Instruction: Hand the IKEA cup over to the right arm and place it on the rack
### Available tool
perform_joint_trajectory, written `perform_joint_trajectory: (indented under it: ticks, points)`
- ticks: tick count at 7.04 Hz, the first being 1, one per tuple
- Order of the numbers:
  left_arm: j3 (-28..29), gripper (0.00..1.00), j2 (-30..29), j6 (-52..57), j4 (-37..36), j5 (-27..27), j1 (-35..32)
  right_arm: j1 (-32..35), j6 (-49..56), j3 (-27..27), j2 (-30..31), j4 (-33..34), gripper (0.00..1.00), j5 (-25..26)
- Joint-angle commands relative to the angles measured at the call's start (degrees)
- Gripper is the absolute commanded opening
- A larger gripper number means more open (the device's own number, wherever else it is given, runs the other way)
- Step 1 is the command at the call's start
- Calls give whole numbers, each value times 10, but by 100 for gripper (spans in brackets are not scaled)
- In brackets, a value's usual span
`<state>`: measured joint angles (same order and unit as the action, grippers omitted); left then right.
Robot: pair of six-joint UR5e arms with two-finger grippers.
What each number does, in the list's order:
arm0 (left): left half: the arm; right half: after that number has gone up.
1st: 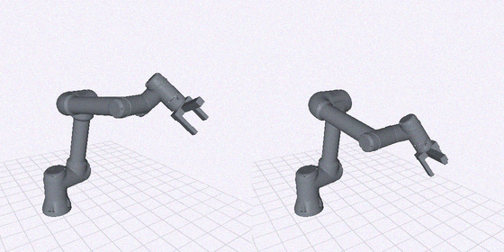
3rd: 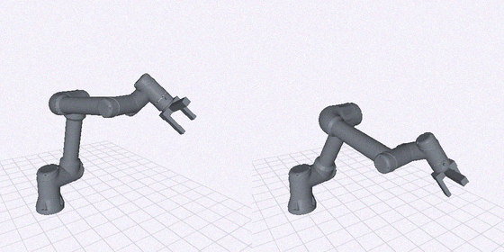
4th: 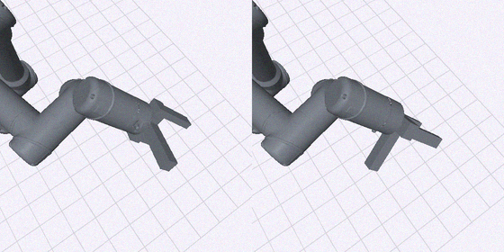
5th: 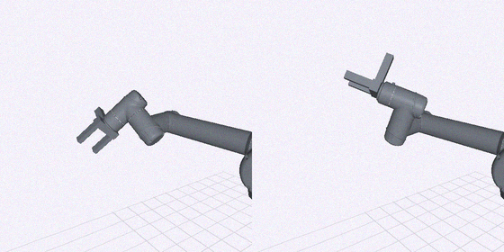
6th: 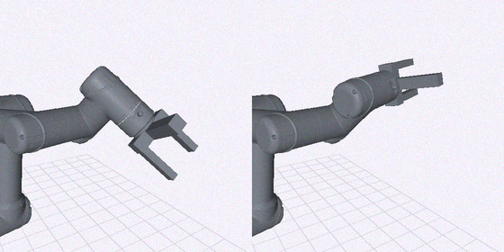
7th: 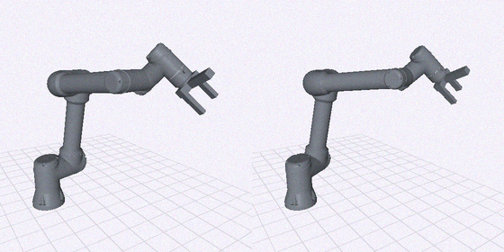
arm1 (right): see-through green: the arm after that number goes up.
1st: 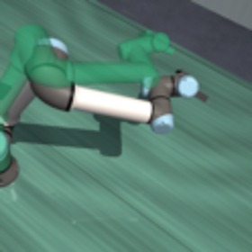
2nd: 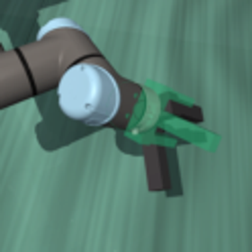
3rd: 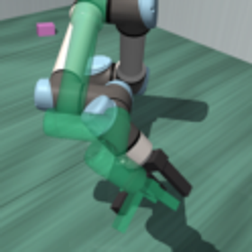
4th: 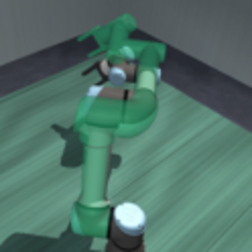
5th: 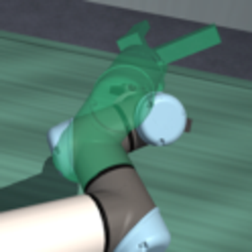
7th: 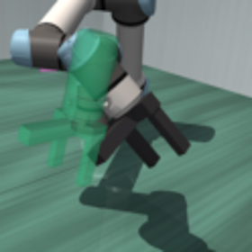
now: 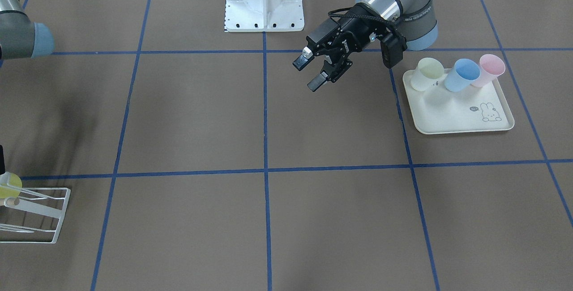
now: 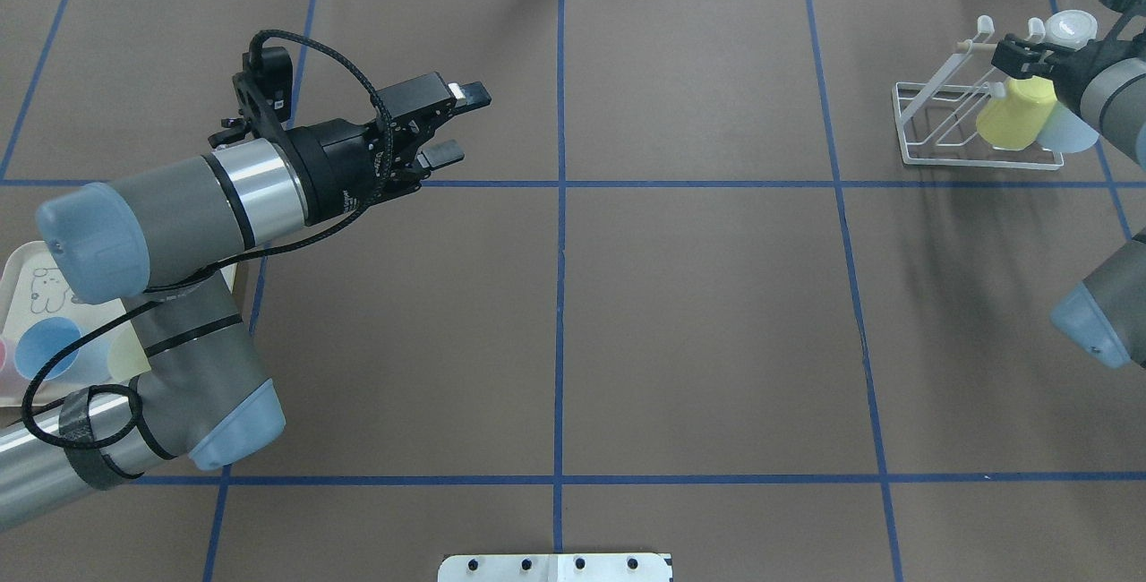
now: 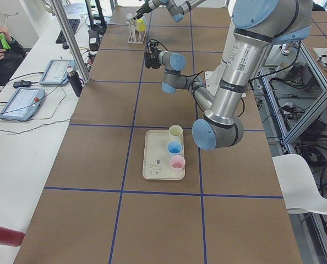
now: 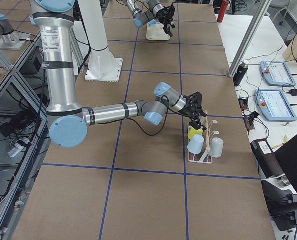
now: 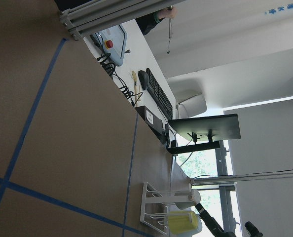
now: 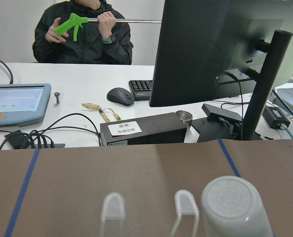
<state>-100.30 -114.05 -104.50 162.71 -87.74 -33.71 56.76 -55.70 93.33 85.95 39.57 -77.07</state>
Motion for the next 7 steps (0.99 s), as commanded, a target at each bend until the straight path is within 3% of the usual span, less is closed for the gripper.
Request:
perform_joint_trajectory:
  ticks: [1, 2, 3, 4, 7]
  points:
    - [-45, 99, 28, 20, -61, -66, -38, 35, 1, 55, 4, 17, 100, -83]
    - [-95, 99, 67, 99, -138, -130, -74, 54, 0, 97, 4, 56, 100, -131]
    - [-138, 99, 120, 175, -182, -158, -87, 55, -5, 143, 4, 99, 100, -144]
    - [-160, 99, 184, 245, -186, -187, -104, 54, -9, 177, 2, 127, 100, -156]
    - [-159, 99, 350, 517, -188, -363, -254, 49, -105, 194, -42, 127, 100, -258]
